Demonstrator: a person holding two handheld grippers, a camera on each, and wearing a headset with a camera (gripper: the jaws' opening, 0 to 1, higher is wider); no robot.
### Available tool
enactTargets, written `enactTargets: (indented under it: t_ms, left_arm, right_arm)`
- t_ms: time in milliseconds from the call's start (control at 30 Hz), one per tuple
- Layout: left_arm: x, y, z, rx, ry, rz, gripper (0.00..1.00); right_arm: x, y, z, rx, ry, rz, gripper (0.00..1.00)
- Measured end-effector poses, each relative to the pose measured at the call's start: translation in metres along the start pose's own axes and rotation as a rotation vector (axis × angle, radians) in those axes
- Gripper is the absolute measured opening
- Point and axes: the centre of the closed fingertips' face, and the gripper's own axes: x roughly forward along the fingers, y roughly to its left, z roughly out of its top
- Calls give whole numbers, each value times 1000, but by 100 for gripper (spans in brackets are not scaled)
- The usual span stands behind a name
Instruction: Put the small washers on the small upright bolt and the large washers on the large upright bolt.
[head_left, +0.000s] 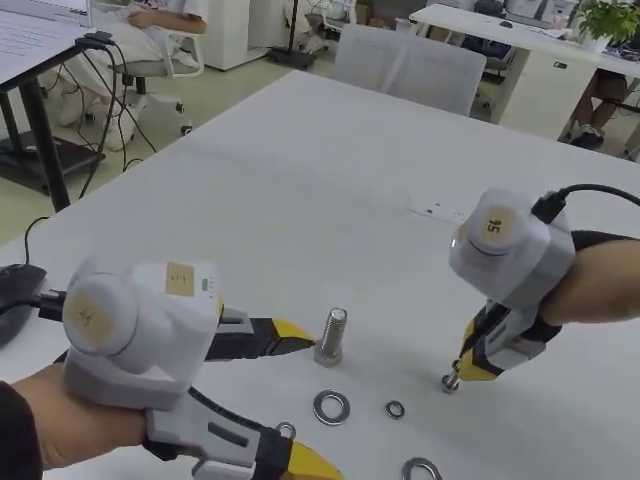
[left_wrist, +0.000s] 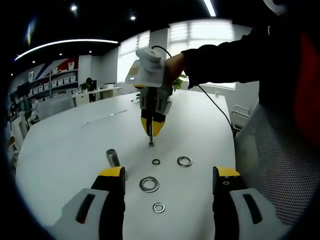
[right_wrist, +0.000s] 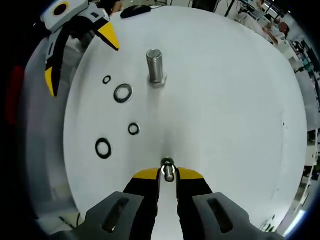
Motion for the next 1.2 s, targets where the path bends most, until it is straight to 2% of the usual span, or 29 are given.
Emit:
enactTargets:
  t_ms: [433,1200]
  left_arm:
    - [0,0,-2,-5,6,0,70]
    - [0,-2,-5,-7,12,-6,69]
  right_arm:
    - [17,1,-2,2,6,15,14]
    - [19,3,-6,5,3,6,18]
